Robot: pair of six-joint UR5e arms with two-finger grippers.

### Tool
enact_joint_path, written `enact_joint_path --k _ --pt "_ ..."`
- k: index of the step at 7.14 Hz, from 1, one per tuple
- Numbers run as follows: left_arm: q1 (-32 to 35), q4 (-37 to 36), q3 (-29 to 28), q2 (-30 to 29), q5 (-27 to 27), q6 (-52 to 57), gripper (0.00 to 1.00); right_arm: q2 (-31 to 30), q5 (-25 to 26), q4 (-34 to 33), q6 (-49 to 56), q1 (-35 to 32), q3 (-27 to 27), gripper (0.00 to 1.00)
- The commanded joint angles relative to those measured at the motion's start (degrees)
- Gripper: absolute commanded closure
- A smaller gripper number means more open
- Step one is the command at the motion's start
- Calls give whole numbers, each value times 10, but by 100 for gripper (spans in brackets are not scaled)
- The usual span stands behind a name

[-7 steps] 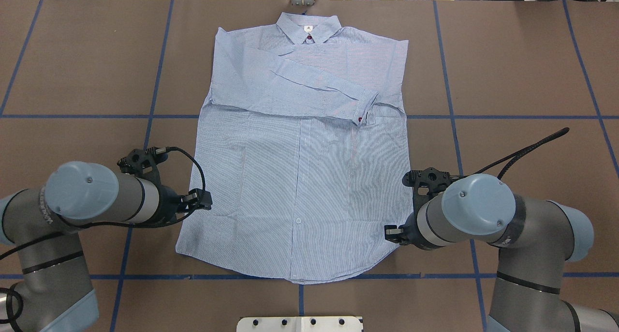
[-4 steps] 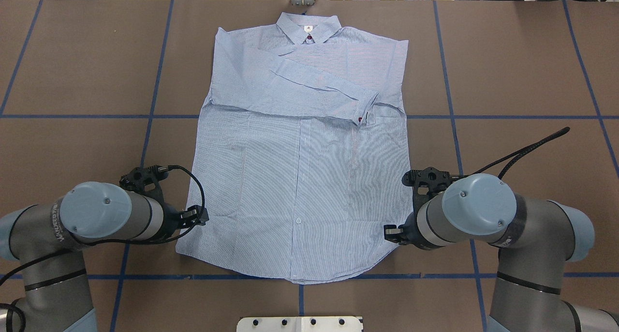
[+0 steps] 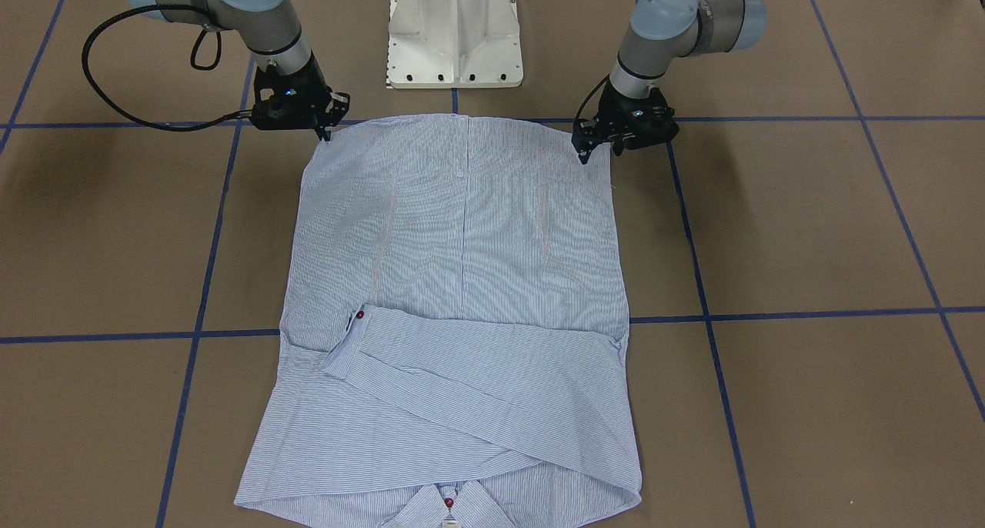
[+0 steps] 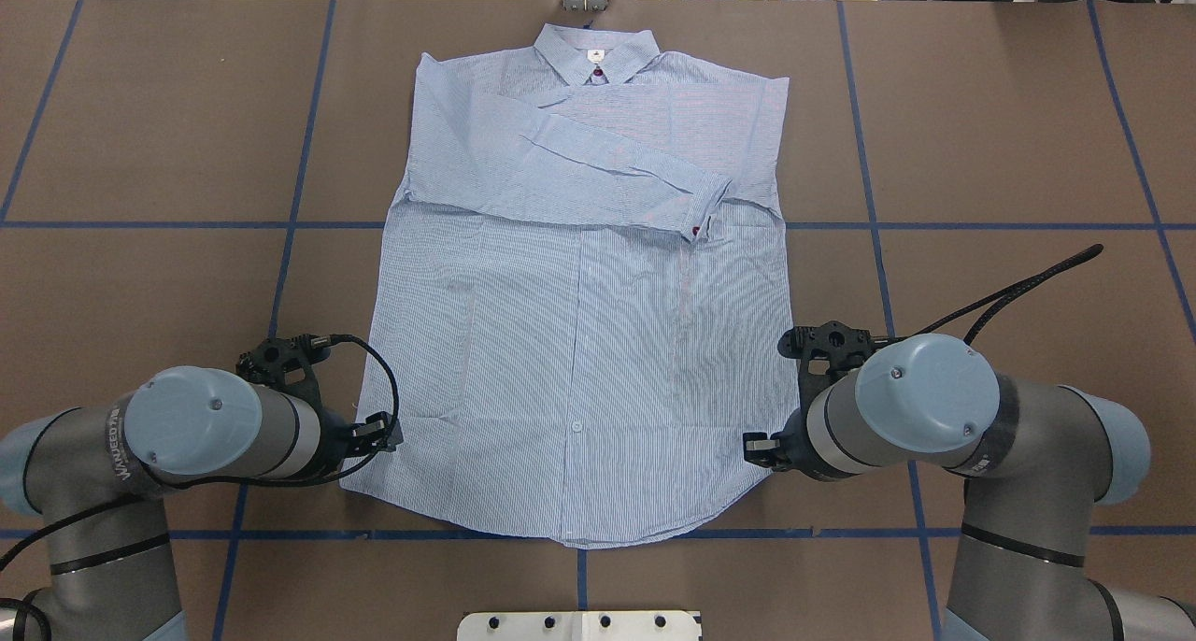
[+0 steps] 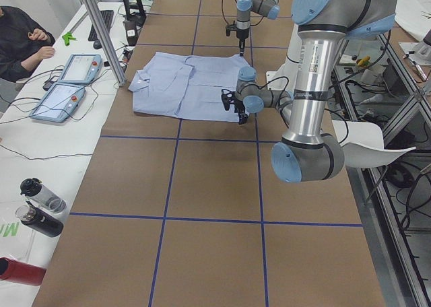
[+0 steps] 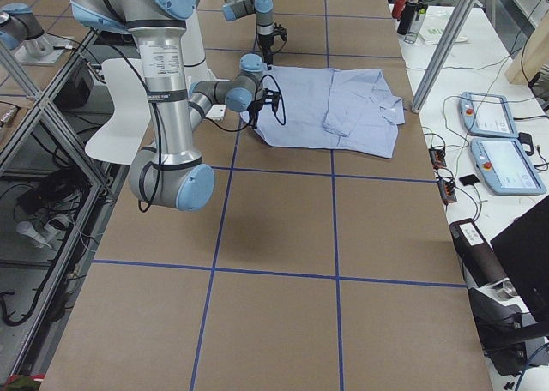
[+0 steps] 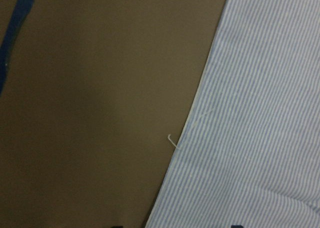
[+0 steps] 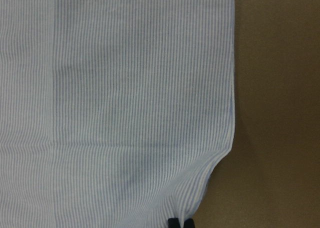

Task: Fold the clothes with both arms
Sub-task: 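Grasp the hem corners with both grippers and hold them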

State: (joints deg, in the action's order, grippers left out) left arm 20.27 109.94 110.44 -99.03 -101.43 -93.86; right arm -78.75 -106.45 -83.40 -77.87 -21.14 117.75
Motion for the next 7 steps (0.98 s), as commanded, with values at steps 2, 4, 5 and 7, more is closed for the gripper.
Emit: enact_joint_path --k 2,4,5,7 --pt "-1 -11 0 1 0 0 33 0 -2 1 0 -4 0 100" --pt "-1 -19 4 1 -1 0 37 0 -2 0 0 -4 0 100" --pt "-2 -24 10 1 -1 0 37 0 -2 0 0 -5 0 100" --pt "-3 -51 28 1 -3 0 39 -1 -3 0 0 -7 -1 100"
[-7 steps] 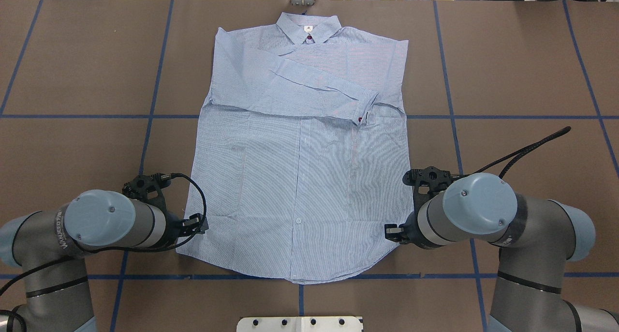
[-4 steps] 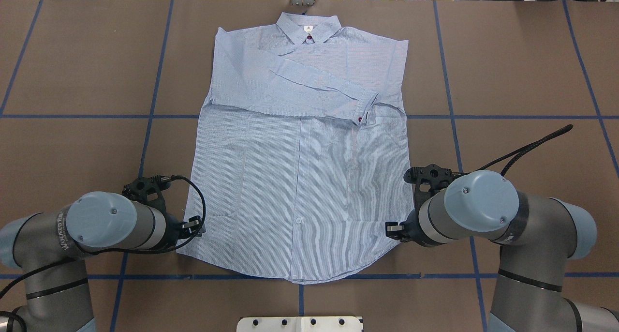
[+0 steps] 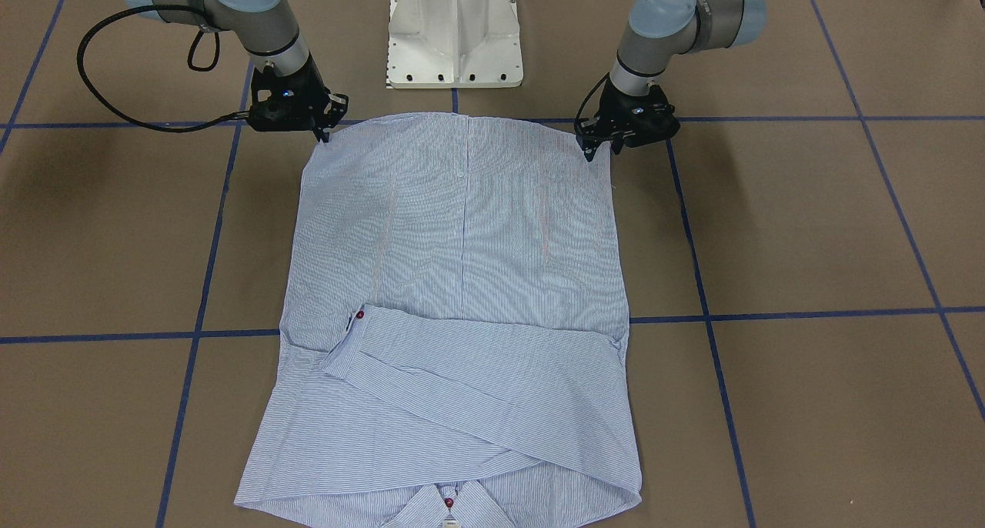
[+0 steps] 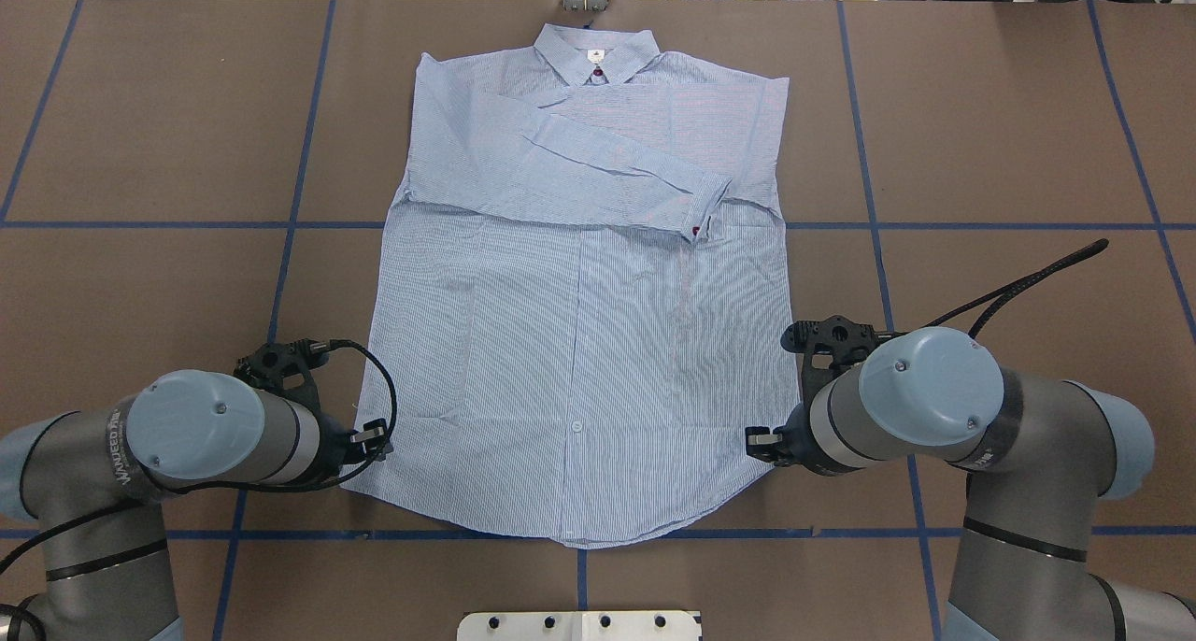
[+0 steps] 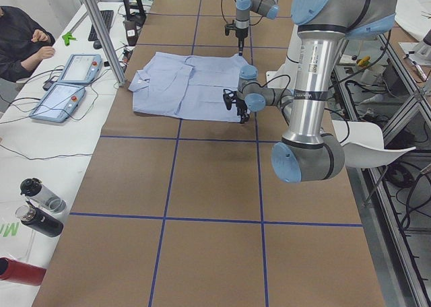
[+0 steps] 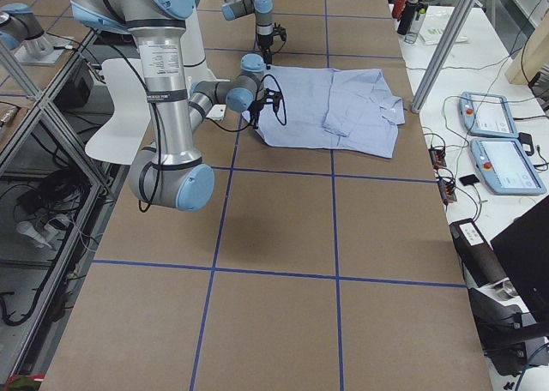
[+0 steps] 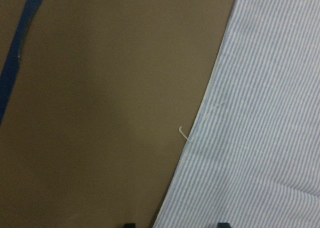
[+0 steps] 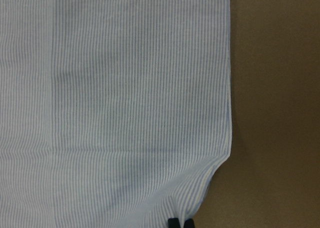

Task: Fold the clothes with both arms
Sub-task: 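Grasp the hem corners with both grippers and hold them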

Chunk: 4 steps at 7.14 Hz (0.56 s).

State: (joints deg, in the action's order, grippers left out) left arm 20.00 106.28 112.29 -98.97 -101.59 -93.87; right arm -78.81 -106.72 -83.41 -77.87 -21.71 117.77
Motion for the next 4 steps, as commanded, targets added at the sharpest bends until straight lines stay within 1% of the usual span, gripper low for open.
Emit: enact_joint_path --k 1,4 --pt "-2 -15 10 0 -1 0 39 0 -1 0 0 -2 -1 100" --pt "-3 -15 4 0 0 0 39 0 -1 0 1 -2 -3 100"
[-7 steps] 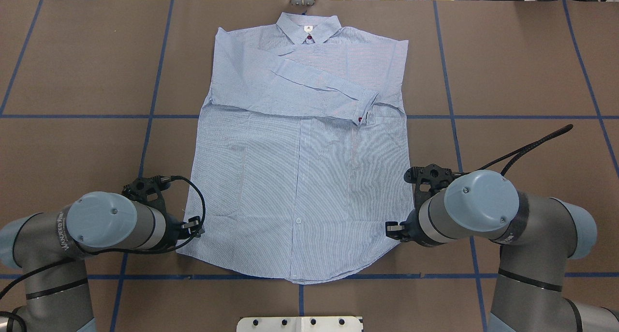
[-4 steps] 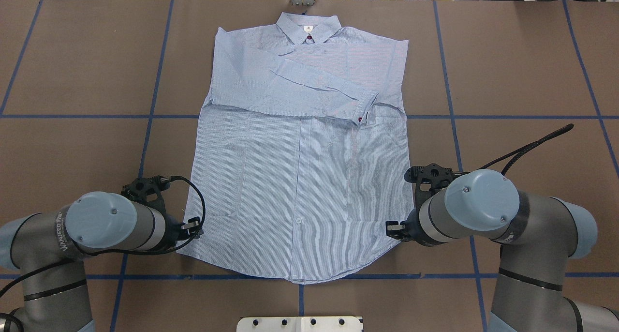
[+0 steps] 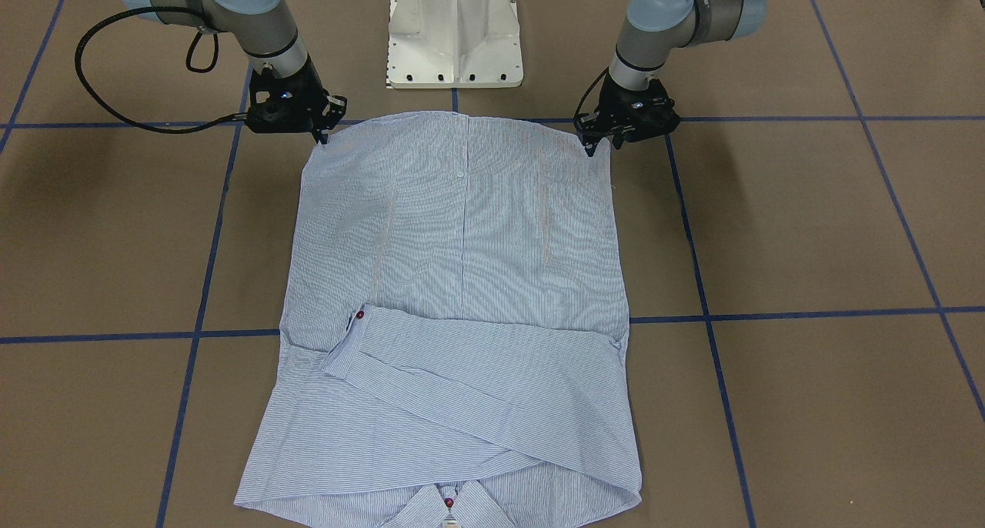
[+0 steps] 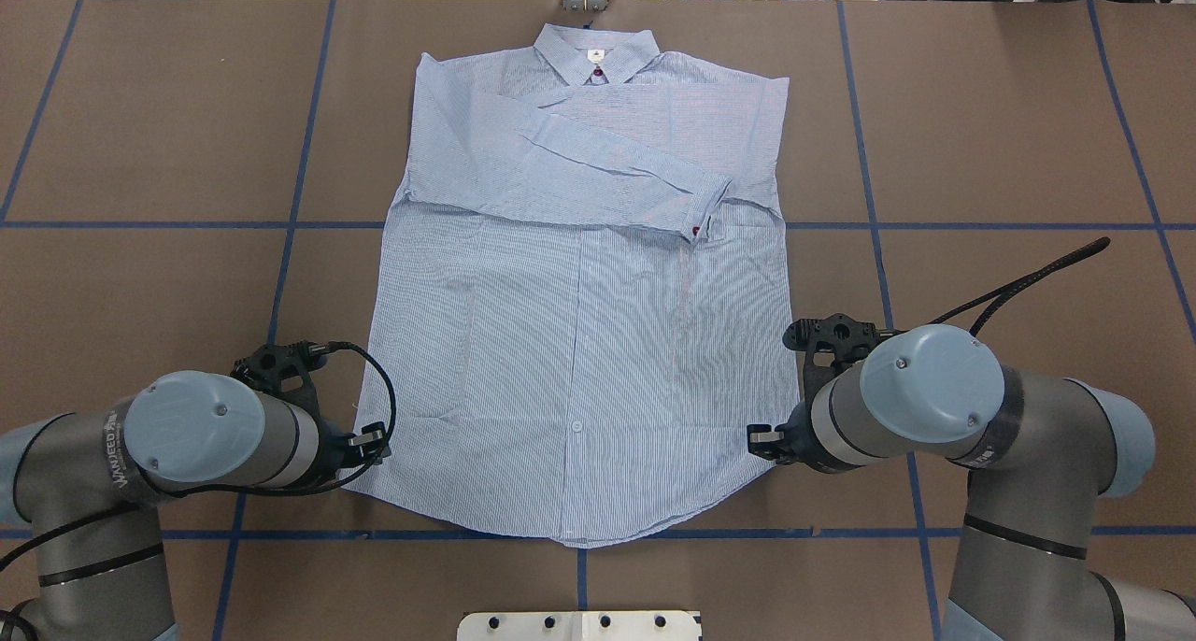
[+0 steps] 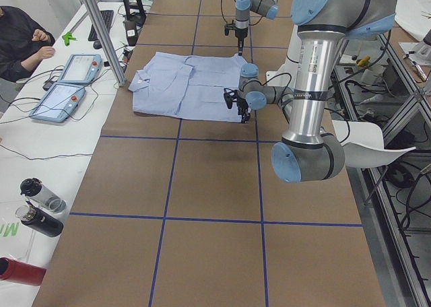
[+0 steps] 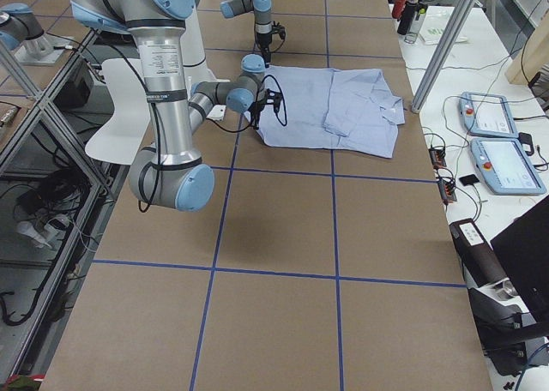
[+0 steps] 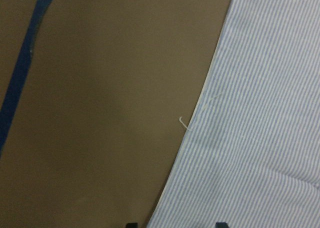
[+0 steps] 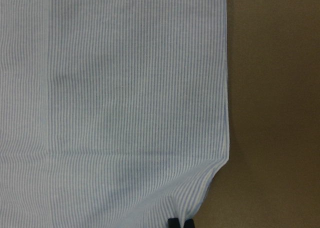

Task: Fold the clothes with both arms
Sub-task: 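Grasp the hem corners with both grippers and hold them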

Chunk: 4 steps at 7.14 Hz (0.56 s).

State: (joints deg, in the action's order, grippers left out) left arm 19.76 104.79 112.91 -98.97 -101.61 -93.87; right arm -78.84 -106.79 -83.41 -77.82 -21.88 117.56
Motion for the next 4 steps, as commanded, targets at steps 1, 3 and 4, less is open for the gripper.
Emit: enact_joint_path --k 1,3,4 --pt "-6 0 -7 0 0 0 39 0 0 0 0 0 -1 100" --pt "-7 0 -8 0 1 0 40 0 0 0 0 -1 0 100" --pt "-7 0 -8 0 0 0 43 0 0 0 0 0 -1 100"
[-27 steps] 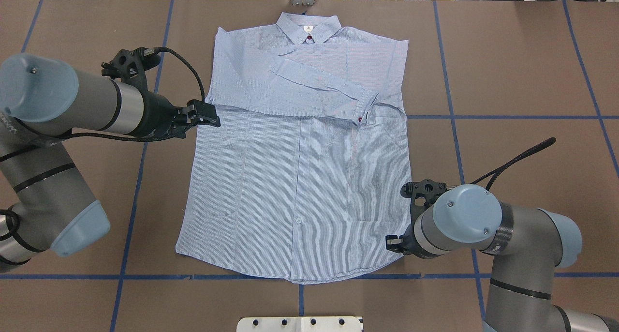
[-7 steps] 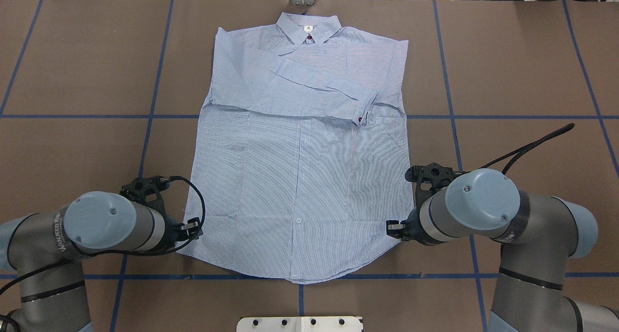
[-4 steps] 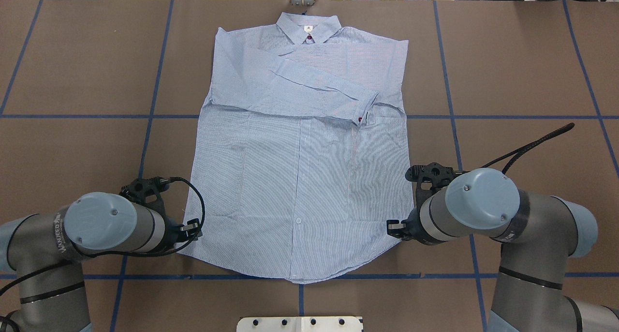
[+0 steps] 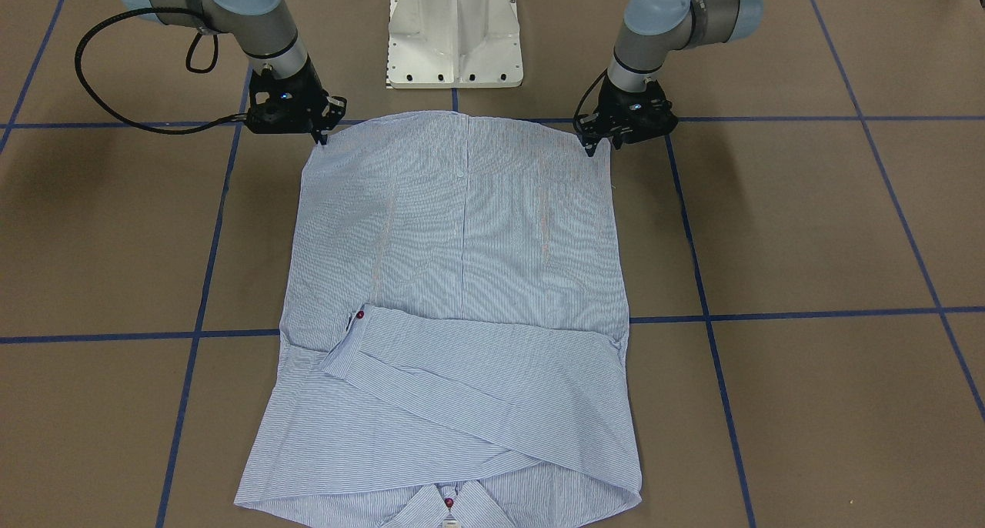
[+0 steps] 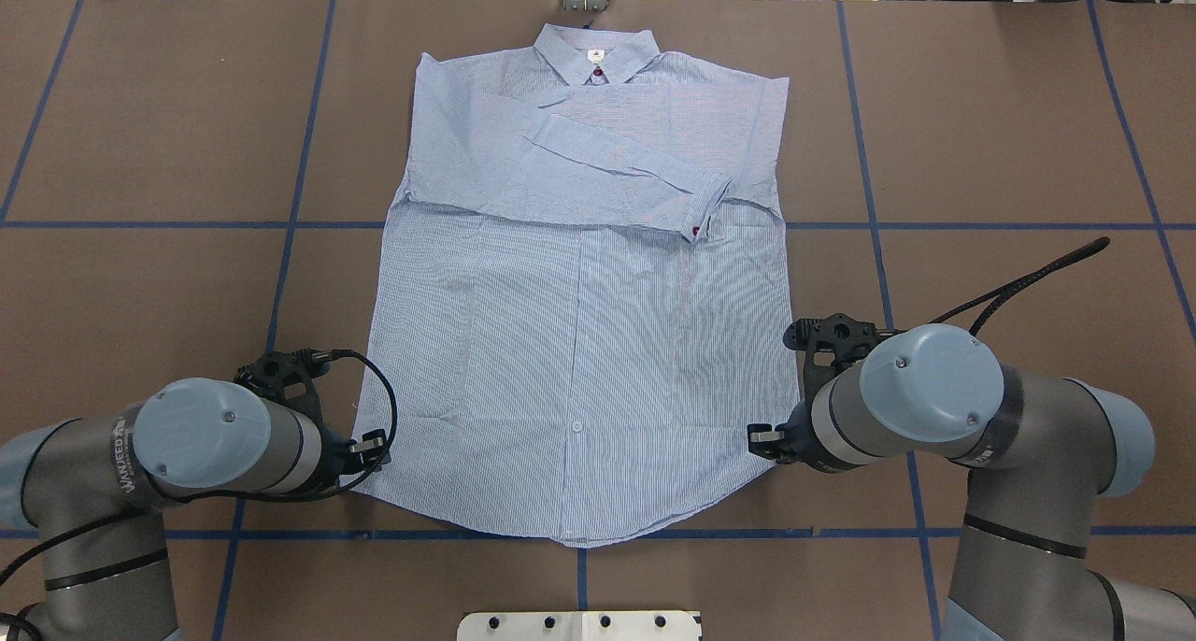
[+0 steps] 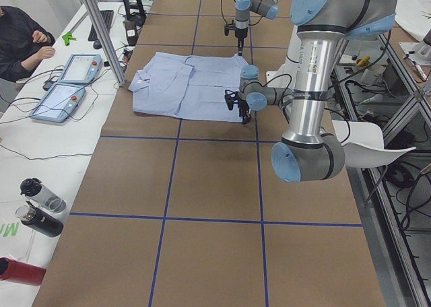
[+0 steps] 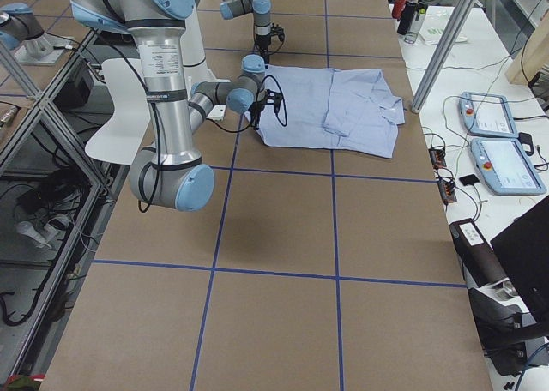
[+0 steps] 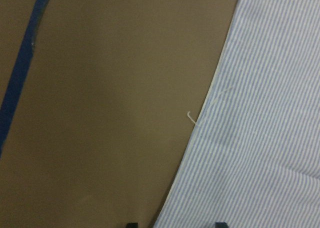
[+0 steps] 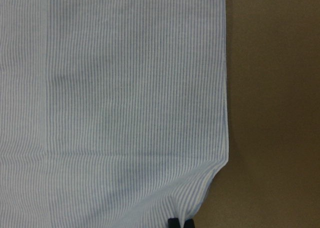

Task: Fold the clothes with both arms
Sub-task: 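Grasp the hem corners with both grippers and hold them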

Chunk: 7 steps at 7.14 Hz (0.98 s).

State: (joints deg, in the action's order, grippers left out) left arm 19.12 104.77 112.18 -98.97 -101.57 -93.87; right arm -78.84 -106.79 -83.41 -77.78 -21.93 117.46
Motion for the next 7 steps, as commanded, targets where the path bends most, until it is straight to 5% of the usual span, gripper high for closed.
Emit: enact_joint_path --k 1,7 --pt "-1 -1 -1 0 0 0 50 0 0 0 0 0 0 100" --pt "0 -5 8 0 -2 0 100 0 -4 0 0 -2 1 100"
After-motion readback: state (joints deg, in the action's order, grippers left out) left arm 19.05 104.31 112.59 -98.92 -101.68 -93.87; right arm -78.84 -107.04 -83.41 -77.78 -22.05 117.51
